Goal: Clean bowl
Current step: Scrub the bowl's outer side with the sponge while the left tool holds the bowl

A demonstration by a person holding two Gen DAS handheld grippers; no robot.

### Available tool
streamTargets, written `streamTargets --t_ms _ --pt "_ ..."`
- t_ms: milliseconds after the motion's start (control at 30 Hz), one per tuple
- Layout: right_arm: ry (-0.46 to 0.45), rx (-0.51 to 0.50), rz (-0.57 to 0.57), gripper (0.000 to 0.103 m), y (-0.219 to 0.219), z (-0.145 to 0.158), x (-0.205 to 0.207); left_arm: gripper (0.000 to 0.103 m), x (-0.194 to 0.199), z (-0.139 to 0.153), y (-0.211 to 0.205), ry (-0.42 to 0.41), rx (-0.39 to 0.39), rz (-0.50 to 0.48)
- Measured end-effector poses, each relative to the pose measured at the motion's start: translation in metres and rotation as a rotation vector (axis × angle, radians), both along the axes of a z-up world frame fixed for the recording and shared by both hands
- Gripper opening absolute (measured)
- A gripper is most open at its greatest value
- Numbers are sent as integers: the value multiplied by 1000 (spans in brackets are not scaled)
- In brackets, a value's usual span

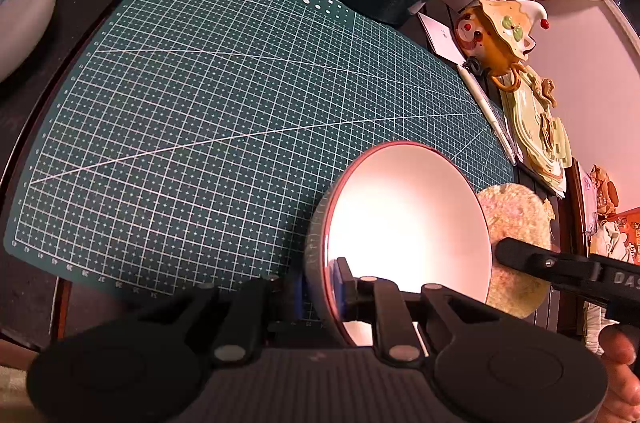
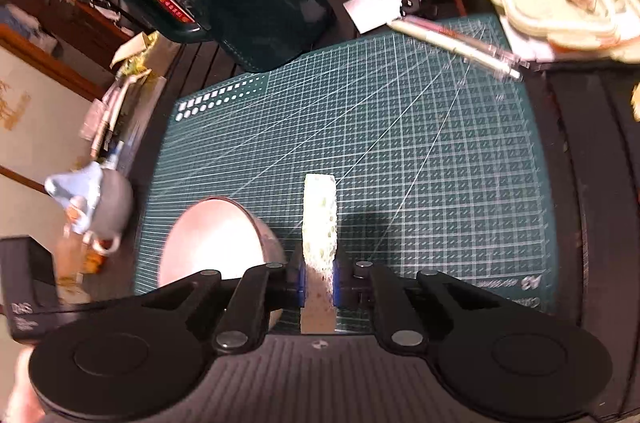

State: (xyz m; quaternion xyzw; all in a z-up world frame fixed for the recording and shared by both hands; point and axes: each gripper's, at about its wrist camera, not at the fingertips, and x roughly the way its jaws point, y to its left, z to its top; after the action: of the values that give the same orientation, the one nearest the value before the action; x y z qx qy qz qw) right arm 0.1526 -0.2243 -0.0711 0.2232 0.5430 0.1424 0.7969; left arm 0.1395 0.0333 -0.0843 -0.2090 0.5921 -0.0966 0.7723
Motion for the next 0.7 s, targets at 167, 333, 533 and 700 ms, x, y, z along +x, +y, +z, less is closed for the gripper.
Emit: streamTargets --t_ms 167,333,533,700 --pt "-26 63 10 11 -1 12 -3 15 0 0 0 -1 1 -2" --pt "5 54 14 11 7 1 0 15 2 0 2 -1 2 -6" --pt "52 132 -24 11 -4 -7 4 15 2 0 2 -1 3 -8" --pt "-9 136 -20 11 -8 11 -1 15 2 1 2 0 2 -8"
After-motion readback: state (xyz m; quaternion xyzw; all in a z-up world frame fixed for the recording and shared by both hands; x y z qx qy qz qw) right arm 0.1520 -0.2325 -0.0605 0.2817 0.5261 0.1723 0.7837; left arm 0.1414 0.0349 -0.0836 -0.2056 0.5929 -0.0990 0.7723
